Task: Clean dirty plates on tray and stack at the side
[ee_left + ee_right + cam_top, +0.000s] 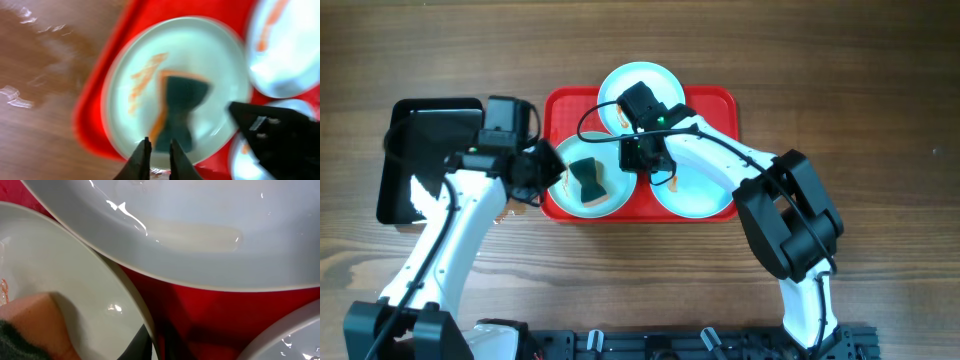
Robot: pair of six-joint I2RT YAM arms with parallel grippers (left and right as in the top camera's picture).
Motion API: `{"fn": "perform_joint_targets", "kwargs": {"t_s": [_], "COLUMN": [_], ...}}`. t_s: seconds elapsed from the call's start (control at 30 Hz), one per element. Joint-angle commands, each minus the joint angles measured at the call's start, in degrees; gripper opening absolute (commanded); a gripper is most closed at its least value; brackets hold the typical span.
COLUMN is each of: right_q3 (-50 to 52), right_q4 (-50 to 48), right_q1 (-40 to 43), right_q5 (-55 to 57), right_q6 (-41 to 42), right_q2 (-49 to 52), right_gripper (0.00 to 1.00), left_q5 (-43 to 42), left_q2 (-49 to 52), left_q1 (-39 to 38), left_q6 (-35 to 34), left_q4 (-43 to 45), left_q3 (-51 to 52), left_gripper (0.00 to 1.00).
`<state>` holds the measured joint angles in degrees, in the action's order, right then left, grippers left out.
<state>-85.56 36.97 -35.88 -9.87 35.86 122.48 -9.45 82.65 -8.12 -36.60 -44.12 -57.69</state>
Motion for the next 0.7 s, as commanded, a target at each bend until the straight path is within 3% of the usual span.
{"fn": "perform_joint_targets", "kwargs": {"t_s": [0.0, 0.1, 0.13, 0.17, 0.2, 0.23, 0.3, 0.67], "right_q3": [0.9, 0.9, 0.9, 0.9, 0.9, 0.9, 0.9, 0.9], "right_q4": [0.0, 0.0, 0.0, 0.0, 0.0, 0.0, -0.1, -0.4], "right_q1": [-0.6, -0.7, -0.7, -0.7, -0.7, -0.7, -0.7, -0.7], "right_q5": [0.4, 0.4, 0.4, 0.4, 0.4, 0.5, 0.4, 0.4], "right_q6": [0.5, 0.5, 0.5, 0.5, 0.5, 0.5, 0.3, 0.3], "right_q2": [0.8, 0.8, 0.8, 0.8, 0.8, 0.8, 0.8, 0.8], "right_gripper": [0.11, 0.11, 0.11, 0.11, 0.11, 0.11, 0.11, 0.11], "left_q5": [-0.2, 2.0, 2.3, 2.3, 2.3, 2.3, 2.5, 4.2], "left_q2": [2.6, 5.4, 6.3, 7.0, 8.1, 8.9, 10.3, 14.9], "left_q1": [-4.0, -6.4, -6.9, -7.1, -7.4, -7.5, -7.5, -9.0], "left_q6": [-1.2, -3.8, -3.8, -3.8, -3.8, -3.8, -3.8, -4.2], "left_q4": [3.5, 4.3, 4.6, 4.8, 5.2, 5.4, 5.8, 8.0], "left_q3": [0.5, 0.5, 0.5, 0.5, 0.5, 0.5, 0.5, 0.5], "left_gripper": [0.07, 0.15, 0.25, 0.38, 0.77, 0.95, 1.00, 0.99]}}
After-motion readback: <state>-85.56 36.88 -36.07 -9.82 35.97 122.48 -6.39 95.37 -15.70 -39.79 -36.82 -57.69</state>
